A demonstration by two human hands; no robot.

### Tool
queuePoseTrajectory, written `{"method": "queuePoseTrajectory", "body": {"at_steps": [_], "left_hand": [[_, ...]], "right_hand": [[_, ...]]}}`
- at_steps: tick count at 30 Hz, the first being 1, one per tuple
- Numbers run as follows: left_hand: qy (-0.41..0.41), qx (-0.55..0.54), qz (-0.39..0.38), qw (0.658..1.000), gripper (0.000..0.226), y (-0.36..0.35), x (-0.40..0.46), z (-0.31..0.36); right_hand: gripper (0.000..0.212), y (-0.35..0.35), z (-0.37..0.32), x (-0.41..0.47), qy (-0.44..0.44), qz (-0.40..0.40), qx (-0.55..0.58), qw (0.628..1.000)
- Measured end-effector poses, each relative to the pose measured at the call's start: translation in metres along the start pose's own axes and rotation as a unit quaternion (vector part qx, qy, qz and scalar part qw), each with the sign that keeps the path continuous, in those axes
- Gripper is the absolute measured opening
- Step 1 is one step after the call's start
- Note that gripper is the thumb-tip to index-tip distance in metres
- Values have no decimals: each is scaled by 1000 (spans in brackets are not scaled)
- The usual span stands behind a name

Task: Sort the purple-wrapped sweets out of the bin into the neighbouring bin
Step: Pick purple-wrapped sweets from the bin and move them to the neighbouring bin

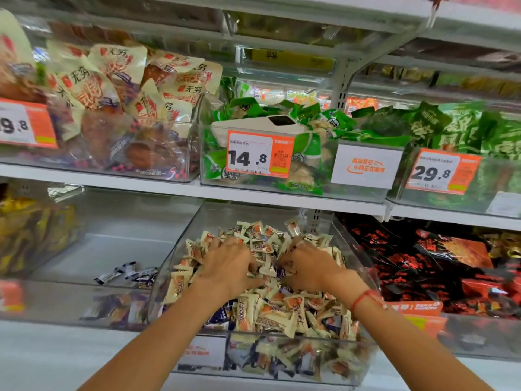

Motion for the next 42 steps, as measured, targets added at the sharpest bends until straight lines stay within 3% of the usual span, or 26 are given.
{"method": "queuePoseTrajectory", "body": {"at_steps": [3,6,8,13,16,21,25,29,32,35,37,40,42], "left_hand": [[-17,5,-39,999,32,2,-1,4],[-26,25,-134,990,44,3,-5,2],[-29,20,-135,990,42,5,-8,1],[-51,-123,-23,991,36,8,-22,-11],[-54,-240,61,967,34,15,-47,-25],[76,-301,202,929,28,42,-89,-82],[216,-213,317,899,14,48,-112,-136],[260,-184,266,910,15,12,-108,-151],[257,-240,249,902,25,-5,-98,-159],[213,-353,225,883,37,-18,-94,-164],[200,-367,205,885,38,-20,-93,-161],[180,-335,265,886,31,2,-96,-142],[128,-330,308,883,27,25,-99,-114]], "right_hand": [[38,-1,-1,4,-17,15,-20,1000],[32,-1,1,6,-11,5,-32,999],[29,-1,4,5,5,-2,4,1000],[15,-1,2,-22,60,52,230,970],[23,5,-18,-40,86,99,345,929],[27,22,-87,-26,160,139,446,869],[26,40,-158,5,245,173,351,887],[25,39,-201,51,245,138,211,936],[33,32,-204,73,206,78,125,967],[42,30,-193,61,234,72,207,947],[40,28,-178,35,259,107,238,930],[33,23,-142,-16,267,164,205,927],[32,19,-103,-43,231,164,165,945]]}}
Point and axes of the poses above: each hand's wrist, its own x-axis towards the middle knuckle, its own y-axis out of the back of the hand, z = x × y, the point moved 4 cm from there along x, towards the middle knuckle, and after that the axes turned 9 degrees about -z, right-handed, at the moved point
